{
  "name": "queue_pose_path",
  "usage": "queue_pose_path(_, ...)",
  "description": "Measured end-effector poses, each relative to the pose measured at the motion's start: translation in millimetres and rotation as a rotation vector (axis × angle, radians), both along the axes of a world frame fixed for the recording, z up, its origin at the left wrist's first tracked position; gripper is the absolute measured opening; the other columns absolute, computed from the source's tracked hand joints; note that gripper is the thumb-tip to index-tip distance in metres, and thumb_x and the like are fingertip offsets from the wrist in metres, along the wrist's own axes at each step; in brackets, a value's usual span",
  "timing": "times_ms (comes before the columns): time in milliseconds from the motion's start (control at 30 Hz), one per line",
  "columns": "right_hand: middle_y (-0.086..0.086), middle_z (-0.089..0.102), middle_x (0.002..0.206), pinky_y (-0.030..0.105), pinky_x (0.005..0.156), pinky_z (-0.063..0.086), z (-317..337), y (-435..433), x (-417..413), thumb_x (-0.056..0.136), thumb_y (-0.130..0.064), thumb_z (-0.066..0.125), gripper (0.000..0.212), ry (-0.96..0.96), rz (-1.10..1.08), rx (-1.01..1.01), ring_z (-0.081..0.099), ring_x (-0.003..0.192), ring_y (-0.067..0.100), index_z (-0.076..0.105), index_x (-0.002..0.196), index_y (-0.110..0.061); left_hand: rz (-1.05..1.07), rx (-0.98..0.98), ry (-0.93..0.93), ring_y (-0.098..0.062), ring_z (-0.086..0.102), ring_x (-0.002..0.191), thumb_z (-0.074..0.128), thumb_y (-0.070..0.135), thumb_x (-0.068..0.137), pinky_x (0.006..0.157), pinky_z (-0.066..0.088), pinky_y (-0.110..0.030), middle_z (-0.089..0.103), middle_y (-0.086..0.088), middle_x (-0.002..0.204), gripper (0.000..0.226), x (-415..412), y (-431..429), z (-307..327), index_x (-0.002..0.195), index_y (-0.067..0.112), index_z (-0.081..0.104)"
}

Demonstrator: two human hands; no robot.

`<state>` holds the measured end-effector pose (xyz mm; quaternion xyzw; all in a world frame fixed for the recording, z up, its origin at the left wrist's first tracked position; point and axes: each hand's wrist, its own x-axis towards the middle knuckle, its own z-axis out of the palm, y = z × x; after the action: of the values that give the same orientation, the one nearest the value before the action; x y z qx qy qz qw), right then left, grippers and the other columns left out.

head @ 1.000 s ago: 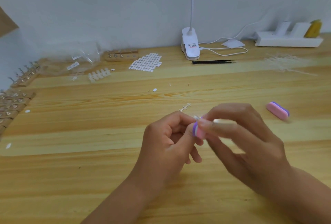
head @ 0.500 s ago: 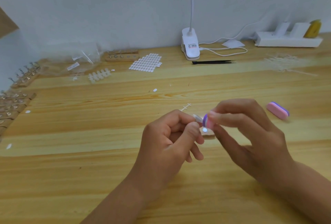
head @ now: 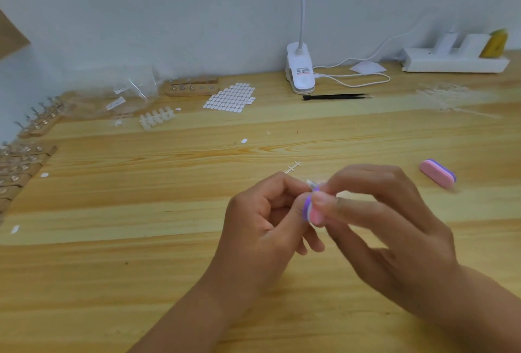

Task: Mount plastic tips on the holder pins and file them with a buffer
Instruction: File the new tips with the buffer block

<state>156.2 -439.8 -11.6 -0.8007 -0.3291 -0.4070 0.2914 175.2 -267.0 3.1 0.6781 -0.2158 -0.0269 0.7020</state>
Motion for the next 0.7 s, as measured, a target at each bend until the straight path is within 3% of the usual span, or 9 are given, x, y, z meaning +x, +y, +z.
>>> queue_pose_path(100, 0.006, 0.061, 0.104, 0.035, 0.082, 0.053, 2.6, -9.3, 8.0, 0.092, 0.001, 0.067, 0.022, 0.032, -0.058, 0.024, 0.065, 0.094, 0.024, 0.067, 0.109, -0.014, 0.015, 0.004, 0.018, -0.024, 0.068, 0.051, 0.06, 0.017, 0.092, 0.046, 0.05, -0.028, 0.068, -0.006, 0.068, 0.012, 1.2, 0.6, -0.5, 0.081, 0.015, 0.066)
queue_pose_path(267, 0.006, 0.062, 0.106, 0.028, 0.088, 0.049, -1.0, 2.8, -1.1, 0.093, 0.001, 0.068, 0.023, 0.009, 0.01, 0.026, 0.062, 0.099, 0.021, 0.068, 0.111, -0.013, -0.012, 0.001, 0.001, -0.02, 0.068, 0.052, 0.062, 0.02, 0.093, 0.047, 0.05, -0.025, 0.07, -0.002, 0.065, 0.011, 0.3, 0.6, -0.5, 0.083, 0.016, 0.066)
queue_pose_path(400, 0.008, 0.062, 0.103, 0.035, 0.082, 0.053, 0.6, -6.4, 6.6, 0.09, 0.002, 0.069, 0.023, 0.032, -0.064, 0.037, 0.065, 0.094, 0.024, 0.067, 0.109, -0.012, -0.004, 0.003, 0.019, -0.023, 0.068, 0.053, 0.058, 0.015, 0.094, 0.047, 0.05, -0.027, 0.069, -0.005, 0.07, 0.014, 1.4, 1.2, -1.0, 0.083, 0.018, 0.066)
queue_pose_path(533, 0.004, 0.062, 0.107, 0.028, 0.089, 0.049, -1.2, 3.6, 0.2, 0.092, 0.001, 0.069, 0.025, 0.001, -0.008, 0.029, 0.062, 0.1, 0.021, 0.065, 0.113, -0.011, -0.014, -0.006, 0.006, -0.021, 0.068, 0.052, 0.061, 0.02, 0.094, 0.047, 0.049, -0.025, 0.07, -0.001, 0.066, 0.013, 0.7, 0.1, -0.9, 0.082, 0.021, 0.066)
queue_pose_path(700, 0.004, 0.06, 0.104, 0.034, 0.083, 0.052, 1.5, -8.1, 7.8, 0.094, -0.001, 0.066, 0.021, 0.032, -0.055, 0.035, 0.065, 0.094, 0.023, 0.067, 0.109, -0.015, -0.011, -0.005, 0.031, -0.024, 0.068, 0.052, 0.057, 0.015, 0.094, 0.047, 0.05, -0.028, 0.07, -0.006, 0.07, 0.013, 0.9, 0.8, -0.8, 0.084, 0.015, 0.064)
